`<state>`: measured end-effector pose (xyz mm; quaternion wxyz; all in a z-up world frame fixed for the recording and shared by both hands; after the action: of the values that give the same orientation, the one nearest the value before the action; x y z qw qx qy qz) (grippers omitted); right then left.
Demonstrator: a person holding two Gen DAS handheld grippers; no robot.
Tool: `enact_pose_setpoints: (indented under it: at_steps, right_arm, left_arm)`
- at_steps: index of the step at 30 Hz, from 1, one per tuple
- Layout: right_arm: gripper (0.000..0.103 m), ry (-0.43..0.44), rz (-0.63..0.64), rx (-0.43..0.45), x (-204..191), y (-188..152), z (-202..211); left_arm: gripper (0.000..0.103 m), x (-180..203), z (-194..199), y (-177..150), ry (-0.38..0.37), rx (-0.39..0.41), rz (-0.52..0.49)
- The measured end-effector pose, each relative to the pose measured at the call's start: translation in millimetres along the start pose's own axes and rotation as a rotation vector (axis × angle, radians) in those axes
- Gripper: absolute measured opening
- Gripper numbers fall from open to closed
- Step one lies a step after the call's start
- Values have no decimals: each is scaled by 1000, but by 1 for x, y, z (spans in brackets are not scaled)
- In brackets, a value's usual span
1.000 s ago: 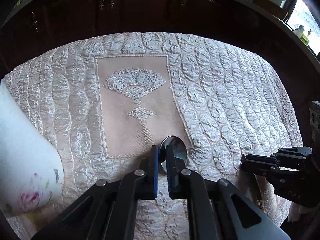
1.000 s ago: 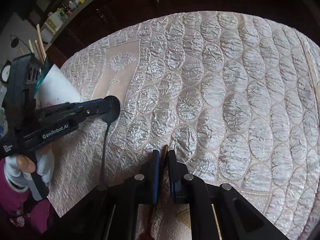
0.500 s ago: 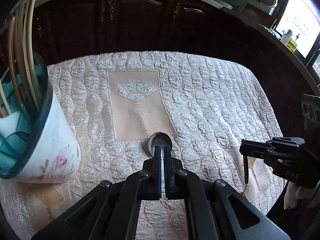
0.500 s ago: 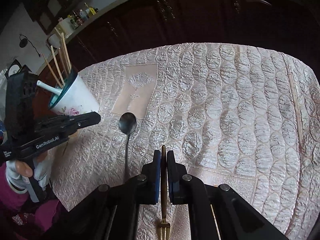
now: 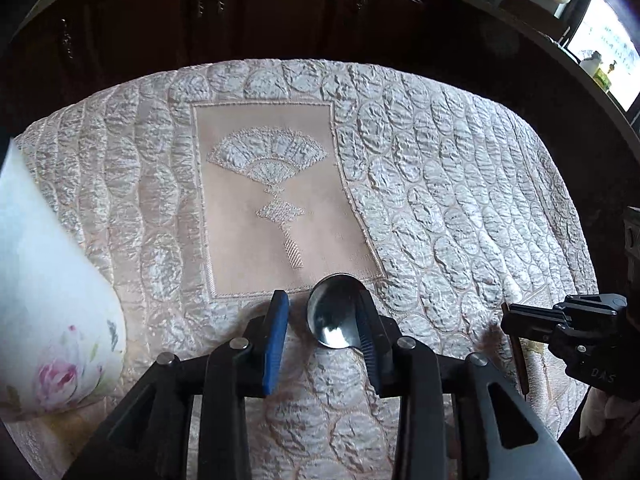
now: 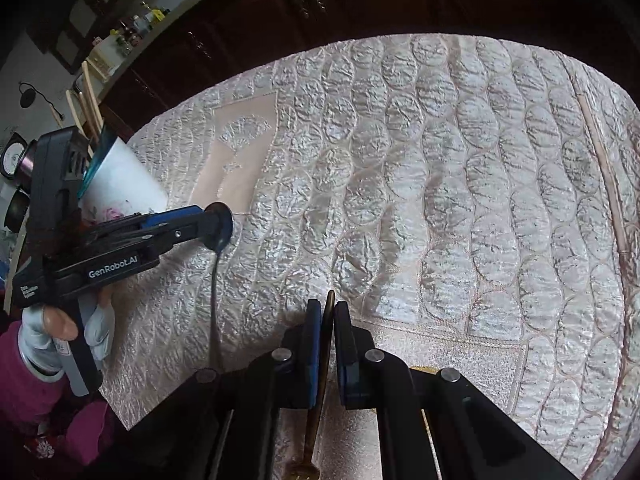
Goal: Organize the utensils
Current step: 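Lift the metal spoon and fork and carry both over the floral cup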
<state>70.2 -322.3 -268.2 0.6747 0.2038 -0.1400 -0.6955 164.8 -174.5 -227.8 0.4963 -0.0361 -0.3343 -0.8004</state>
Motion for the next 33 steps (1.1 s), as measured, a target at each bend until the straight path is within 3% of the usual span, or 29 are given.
enact_pose_setpoints:
  at_steps: [5,7,13,23,33]
  right_arm:
    - [8,25,-13,-24,3,-4,-10]
    - [8,38,-23,-25,4,-4,-11]
    - [8,44,-32,-25,2,-6,-11]
    - [8,57,-21,63,-7,10,36]
    - [8,77,-18,168,-19,17,93]
  left_arm:
    - [32,5,-19,3,4,-6,-26]
    - [17,5,-20,2,6,-15,-44]
    - [4,16,-11,6,10,1,-83]
    - [2,46,32,10,8,75,-97]
    - [2,53,110,9,9,186,-96]
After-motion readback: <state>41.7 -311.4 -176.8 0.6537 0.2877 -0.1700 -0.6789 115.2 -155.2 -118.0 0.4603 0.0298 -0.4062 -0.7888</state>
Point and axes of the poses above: each gripper's, at about its wrist camera, not at the fingertips, and z roughly against the way its jaws point, x to its right, y to its top, the point moved 9 cm from there along -z, roughly the way its jaws point, and after that the axes turned 13 degrees about -y, right-handed, at the moved point
